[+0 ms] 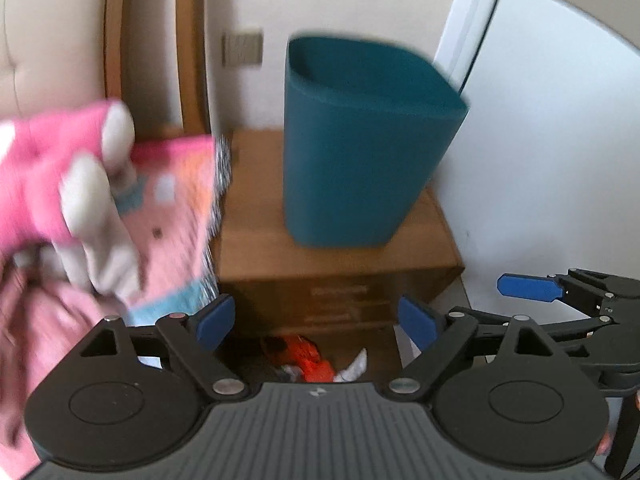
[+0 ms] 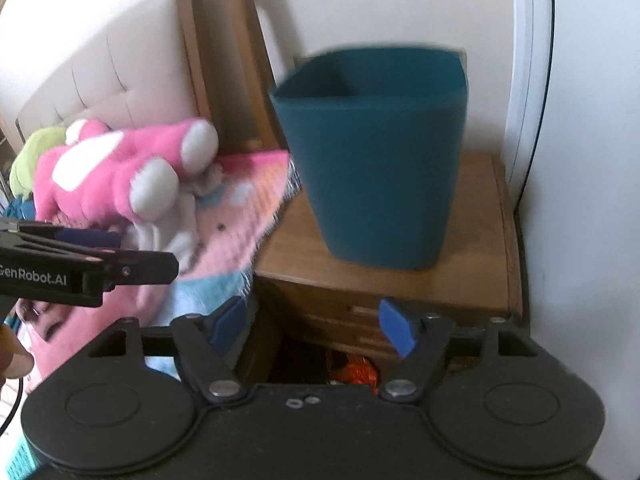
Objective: Collect trash
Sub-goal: 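Lower both tools back under the nightstand toward the floor trash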
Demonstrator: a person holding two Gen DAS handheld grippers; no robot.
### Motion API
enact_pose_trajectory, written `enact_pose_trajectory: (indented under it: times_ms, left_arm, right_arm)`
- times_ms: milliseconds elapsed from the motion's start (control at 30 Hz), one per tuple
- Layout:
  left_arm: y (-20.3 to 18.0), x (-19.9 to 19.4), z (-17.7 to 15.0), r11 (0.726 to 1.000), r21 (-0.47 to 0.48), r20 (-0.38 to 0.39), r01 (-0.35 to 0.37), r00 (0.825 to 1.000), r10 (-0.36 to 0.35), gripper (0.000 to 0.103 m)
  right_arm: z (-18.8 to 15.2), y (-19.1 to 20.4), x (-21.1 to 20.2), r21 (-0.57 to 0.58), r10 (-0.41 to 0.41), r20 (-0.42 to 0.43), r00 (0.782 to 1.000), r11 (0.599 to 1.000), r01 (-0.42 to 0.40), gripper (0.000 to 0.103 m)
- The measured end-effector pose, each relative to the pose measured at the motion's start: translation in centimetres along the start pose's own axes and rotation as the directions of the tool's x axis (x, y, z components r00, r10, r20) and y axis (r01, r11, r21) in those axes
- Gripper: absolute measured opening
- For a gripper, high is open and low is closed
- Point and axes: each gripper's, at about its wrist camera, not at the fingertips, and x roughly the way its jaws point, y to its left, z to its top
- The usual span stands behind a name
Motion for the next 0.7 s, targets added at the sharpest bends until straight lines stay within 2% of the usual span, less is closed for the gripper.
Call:
enact_pose_trajectory:
  times_ms: [167,400,533,700]
  left_arm:
    - [0.0,7.4,-5.3,0.998,-0.056,-0.042,-0.018,0.999,0.015,0.090]
    - [1.4,21.0,-14.9,0.989,-0.118,-0.144,-0.093,0.987,0.075,0.090]
    - [3.1,28.6,-20.4,0.975,-0.163,-0.246,-0.148,0.963,0.105,0.090]
    - [4.9,37.2,-26.6,0.964,-0.178,-0.376,-0.200,0.919,0.121,0.090]
  right_arm:
    - [-5.1,-3.8,6.0,0.012,-0.026,-0.044,0.999,1.000,0.027,0.077]
    - [-13.9,-9.3,16.7,0.080,-0.097,-0.115,0.989,0.991,0.106,0.078]
    - [-19.0,-12.2,23.5,0.101,-0.113,-0.178,0.978,0.986,0.132,0.078]
    - [-24.0,-14.7,31.3,0.124,-0.133,-0.236,0.963,0.978,0.165,0.078]
